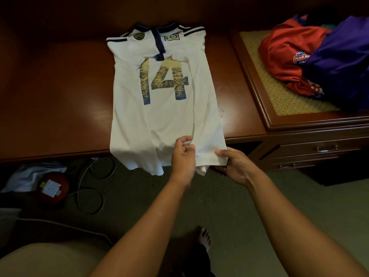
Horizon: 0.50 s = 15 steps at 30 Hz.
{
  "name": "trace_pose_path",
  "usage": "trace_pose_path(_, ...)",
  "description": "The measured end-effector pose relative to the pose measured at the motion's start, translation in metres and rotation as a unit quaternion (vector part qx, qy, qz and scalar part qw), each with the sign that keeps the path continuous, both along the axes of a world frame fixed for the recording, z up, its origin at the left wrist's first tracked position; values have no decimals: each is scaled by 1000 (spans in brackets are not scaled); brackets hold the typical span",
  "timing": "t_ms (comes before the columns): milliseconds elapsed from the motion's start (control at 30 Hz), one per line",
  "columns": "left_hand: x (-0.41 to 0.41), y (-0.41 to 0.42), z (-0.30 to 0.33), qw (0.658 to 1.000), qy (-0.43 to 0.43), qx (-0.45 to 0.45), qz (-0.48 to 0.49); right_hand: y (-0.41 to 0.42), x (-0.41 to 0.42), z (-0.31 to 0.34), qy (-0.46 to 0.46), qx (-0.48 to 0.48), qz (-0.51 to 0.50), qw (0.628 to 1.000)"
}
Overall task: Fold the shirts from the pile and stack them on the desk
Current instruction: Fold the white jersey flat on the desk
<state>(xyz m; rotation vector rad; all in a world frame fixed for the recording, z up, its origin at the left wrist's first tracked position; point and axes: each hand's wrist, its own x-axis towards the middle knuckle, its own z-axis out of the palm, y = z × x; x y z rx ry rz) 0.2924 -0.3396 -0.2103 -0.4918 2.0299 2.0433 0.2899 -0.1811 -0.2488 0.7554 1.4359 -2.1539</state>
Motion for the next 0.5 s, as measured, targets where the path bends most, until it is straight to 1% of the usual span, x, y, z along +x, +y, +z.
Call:
trace_pose_path(67,-2,-1,6,1000,14,8,2,0,-2,-1,7,-38,-17,999)
trace_pose_path(100,-3,-1,11,1000,17,13,-1,-1,0,0,17,-37,-20,999)
trace_pose_path(133,-6,1,14,1000,18,13,-10,-3,4,2,39,-6,-10,999)
trace_pose_path(167,-8,2,17,999,21,8,-23,-8,10,1,68,54,9,996)
trace_pose_path(200,-12,4,19,999,26,-2,-39,-15,20,1,98,124,29,987)
trace_pose_path(267,-17,7,24,997,34,-22,-69,-36,41,-4,123,233,44,964)
trace_pose_path(333,-21,10,28,995,32,-20,-90,-65,54,-11,148,294,35,944)
trace_pose_path(400,-22,14,31,994,20,-23,-106,-88,53,-17,184,327,-10,927)
trace_pose_path(433,-23,14,33,994,19,-26,-107,-94,48,-18,187,314,-56,929)
trace_pose_path(500,-23,13,35,995,33,-29,-95,-92,39,-19,152,263,-160,939)
